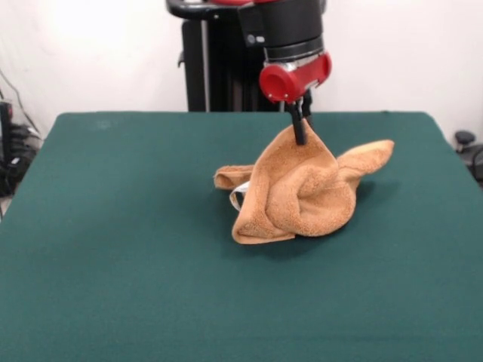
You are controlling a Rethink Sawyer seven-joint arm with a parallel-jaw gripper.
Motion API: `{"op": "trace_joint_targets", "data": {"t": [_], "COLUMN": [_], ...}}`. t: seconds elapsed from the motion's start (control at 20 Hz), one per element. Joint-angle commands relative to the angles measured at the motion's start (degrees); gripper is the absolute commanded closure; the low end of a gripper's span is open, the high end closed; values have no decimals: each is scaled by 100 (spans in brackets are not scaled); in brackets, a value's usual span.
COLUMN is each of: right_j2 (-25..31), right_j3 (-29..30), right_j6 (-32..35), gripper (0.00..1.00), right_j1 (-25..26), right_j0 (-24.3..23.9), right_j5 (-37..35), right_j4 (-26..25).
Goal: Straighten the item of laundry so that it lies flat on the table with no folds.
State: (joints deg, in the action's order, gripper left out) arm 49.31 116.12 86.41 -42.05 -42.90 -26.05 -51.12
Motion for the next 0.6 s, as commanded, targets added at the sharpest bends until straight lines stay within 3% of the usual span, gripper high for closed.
{"op": "trace_joint_targets", "data": {"t": [0.05,0.25,0.6], "right_j2": [186,515,1501], "right_j3": [138,325,788], "right_j6": [-754,-670,-1147], "gripper": [100,100,100], "right_j1": [-17,-436,-1293], "right_j0": [198,-19,-858], "right_j5": [-595,-527,-827], "right_j4": [104,504,1529]}}
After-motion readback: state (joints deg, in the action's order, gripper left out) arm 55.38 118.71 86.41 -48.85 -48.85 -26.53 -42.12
